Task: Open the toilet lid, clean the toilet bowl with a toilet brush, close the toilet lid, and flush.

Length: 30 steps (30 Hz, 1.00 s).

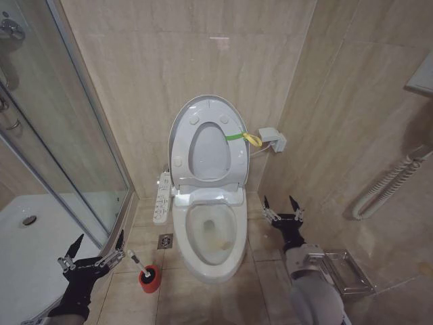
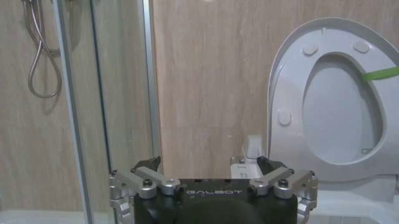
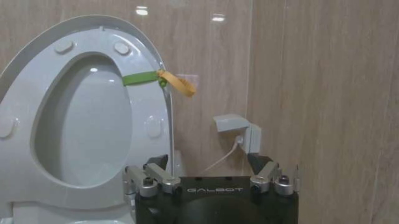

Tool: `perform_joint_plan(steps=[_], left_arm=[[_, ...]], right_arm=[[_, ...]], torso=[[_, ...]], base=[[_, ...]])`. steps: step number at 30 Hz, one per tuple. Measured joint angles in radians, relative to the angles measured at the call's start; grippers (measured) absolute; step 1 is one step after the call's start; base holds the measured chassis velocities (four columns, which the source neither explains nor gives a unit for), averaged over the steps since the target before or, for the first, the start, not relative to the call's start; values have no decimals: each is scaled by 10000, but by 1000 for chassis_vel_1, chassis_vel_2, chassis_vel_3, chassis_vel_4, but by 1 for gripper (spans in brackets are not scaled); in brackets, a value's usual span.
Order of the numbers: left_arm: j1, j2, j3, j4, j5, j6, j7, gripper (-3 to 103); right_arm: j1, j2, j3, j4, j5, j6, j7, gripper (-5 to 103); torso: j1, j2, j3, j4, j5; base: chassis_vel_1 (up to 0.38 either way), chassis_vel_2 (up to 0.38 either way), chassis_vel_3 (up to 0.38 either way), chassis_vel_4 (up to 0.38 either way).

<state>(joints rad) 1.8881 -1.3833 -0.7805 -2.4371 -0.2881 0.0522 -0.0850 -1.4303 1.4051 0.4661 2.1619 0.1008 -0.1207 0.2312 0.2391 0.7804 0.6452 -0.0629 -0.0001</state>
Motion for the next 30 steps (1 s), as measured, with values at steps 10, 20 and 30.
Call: perform_joint_plan(steps=[10, 20, 30], left_arm=[[0, 0, 0, 0, 0, 0, 0, 100], [0, 0, 0, 0, 0, 0, 0, 100], [0, 0, 0, 0, 0, 0, 0, 100]], right_arm=[[-139, 446, -223, -47, -461, 215, -72, 88], [-175, 652, -225, -99, -628, 310, -98, 88], [-240, 779, -292, -97, -807, 347, -153, 89]], torso=[[0, 0, 0, 0, 0], [0, 0, 0, 0, 0], [0, 0, 0, 0, 1]], base=[[0, 0, 0, 0], [0, 0, 0, 0], [0, 0, 0, 0]])
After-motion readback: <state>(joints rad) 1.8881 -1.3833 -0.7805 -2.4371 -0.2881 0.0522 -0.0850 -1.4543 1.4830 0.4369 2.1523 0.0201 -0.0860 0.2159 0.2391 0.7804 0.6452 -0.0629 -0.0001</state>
